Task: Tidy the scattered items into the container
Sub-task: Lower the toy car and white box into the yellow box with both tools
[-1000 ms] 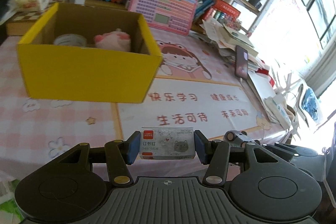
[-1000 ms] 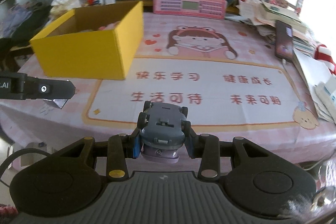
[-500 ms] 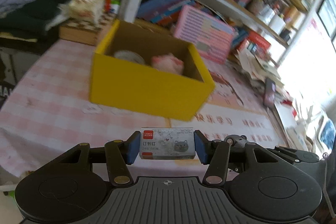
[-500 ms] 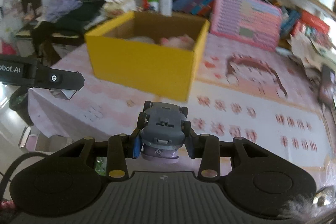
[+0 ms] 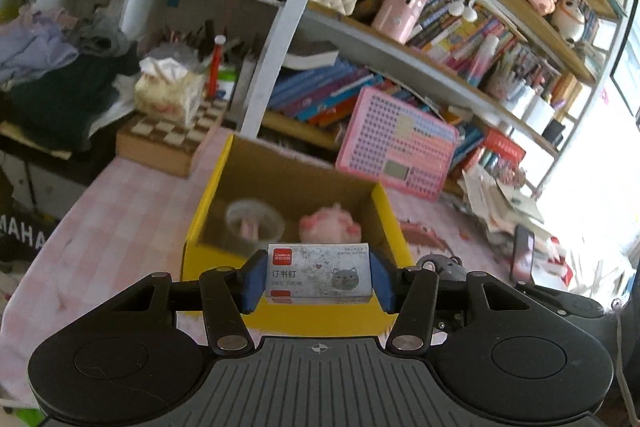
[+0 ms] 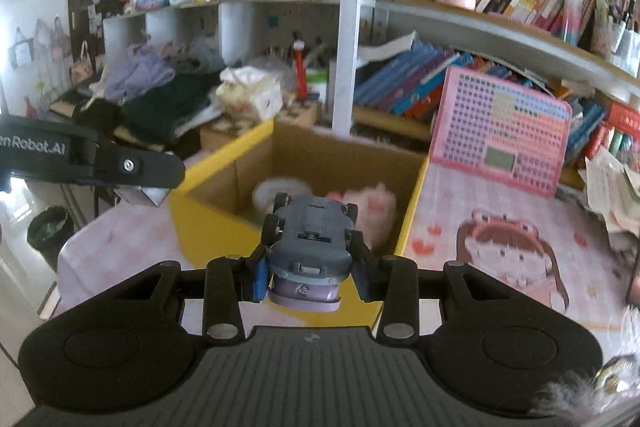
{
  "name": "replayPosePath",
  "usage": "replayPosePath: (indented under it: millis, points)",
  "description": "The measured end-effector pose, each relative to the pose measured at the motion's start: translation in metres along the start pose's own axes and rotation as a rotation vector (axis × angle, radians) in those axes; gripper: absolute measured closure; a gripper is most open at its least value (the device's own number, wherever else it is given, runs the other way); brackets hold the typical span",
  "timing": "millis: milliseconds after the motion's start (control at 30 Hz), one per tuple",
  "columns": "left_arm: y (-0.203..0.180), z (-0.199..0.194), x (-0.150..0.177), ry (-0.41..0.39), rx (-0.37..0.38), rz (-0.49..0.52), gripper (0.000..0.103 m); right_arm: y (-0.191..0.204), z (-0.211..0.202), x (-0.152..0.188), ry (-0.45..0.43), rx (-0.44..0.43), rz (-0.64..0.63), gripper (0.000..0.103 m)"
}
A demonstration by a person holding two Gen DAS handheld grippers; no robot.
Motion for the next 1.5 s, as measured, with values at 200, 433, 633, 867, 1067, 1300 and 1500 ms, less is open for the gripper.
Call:
replayPosePath:
  millis: [200,433,633,867,1067,1300,1500]
  points:
    - [0.004,0.052,-0.023,0.021,-0.028,0.025,0.051,-0.017,0.046,-0.024,0.007,-0.004,-0.001,0.065]
    - [0.016,0.134,-0.044,0.098,-0.080,0.071,0.051,-0.029,0.119,-0.031,0.127,-0.041,-0.015,0.065]
    - [0.024,0.195,-0.041,0.234,-0.109,0.086,0.051,-0.028,0.156,-0.024,0.242,-0.089,-0.063,0.065]
    - [0.030,0.247,-0.039,0.362,-0.117,0.083,0.051,-0.026,0.175,-0.020,0.314,-0.131,-0.075,0.065]
    - [0.038,0.265,-0.030,0.415,-0.148,0.085,0.051,-0.029,0.185,-0.016,0.355,-0.143,-0.048,0.065]
    - [0.038,0.275,-0.029,0.438,-0.142,0.089,0.049,-0.028,0.188,-0.016,0.365,-0.139,-0.052,0.065]
    - [0.035,0.251,-0.045,0.361,-0.104,0.048,0.039,-0.030,0.179,-0.025,0.285,-0.144,-0.026,0.043]
Point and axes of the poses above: each gripper's, at about its wrist camera, not at the fingertips, and z roughly the way its jaws point, y to its left, x to its underside, the point moved 7 cm from there along z, roughly the way its jaws point, and after that the axes turned 11 degrees about z, right-handed, at the moved point
